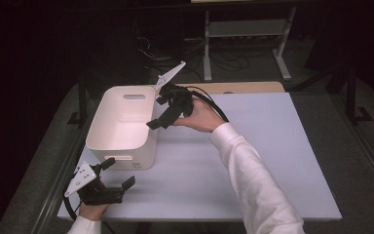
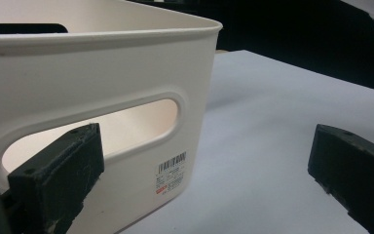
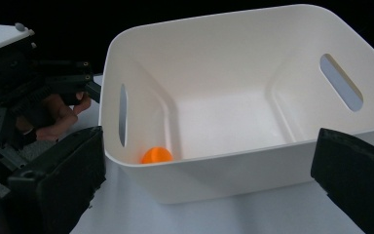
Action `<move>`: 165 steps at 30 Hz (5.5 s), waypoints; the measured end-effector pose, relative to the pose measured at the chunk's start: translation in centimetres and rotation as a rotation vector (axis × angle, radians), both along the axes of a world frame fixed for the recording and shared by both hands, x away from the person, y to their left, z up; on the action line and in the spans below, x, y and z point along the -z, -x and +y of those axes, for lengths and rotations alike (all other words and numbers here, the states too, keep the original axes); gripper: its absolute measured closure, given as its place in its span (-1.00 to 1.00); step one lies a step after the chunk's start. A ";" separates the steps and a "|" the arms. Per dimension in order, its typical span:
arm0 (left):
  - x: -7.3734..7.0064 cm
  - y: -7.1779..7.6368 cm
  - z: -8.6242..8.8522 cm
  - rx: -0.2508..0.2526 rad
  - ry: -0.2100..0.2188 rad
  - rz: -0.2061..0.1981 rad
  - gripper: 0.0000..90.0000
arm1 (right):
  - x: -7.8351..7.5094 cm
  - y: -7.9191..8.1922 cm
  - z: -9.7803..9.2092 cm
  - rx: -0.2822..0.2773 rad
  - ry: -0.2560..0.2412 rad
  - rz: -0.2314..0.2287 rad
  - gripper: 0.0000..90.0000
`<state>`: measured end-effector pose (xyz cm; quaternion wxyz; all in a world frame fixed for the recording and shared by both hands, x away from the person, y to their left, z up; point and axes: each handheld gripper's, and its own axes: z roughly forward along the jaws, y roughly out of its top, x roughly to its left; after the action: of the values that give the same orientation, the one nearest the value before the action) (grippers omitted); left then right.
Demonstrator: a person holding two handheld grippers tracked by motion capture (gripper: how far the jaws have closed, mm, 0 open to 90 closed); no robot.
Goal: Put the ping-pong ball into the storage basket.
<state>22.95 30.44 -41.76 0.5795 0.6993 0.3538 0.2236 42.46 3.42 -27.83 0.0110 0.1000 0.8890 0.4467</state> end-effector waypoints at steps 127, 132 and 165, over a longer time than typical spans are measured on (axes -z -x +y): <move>0.1 -0.4 -0.3 -0.010 -0.005 0.013 -1.00 | 7.6 4.3 -19.0 0.317 -0.112 0.090 -1.00; 0.1 -0.4 -0.3 -0.009 -0.002 0.011 -1.00 | 8.3 4.6 -19.8 0.332 -0.105 0.097 -1.00; 0.0 -0.4 -0.3 -0.006 -0.008 0.007 -1.00 | 10.5 7.3 -23.5 0.403 -0.139 0.085 -1.00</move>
<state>23.37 30.13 -41.80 0.5748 0.7012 0.3572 0.2245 35.16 -20.06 -38.34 0.0557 0.2949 0.8178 0.4911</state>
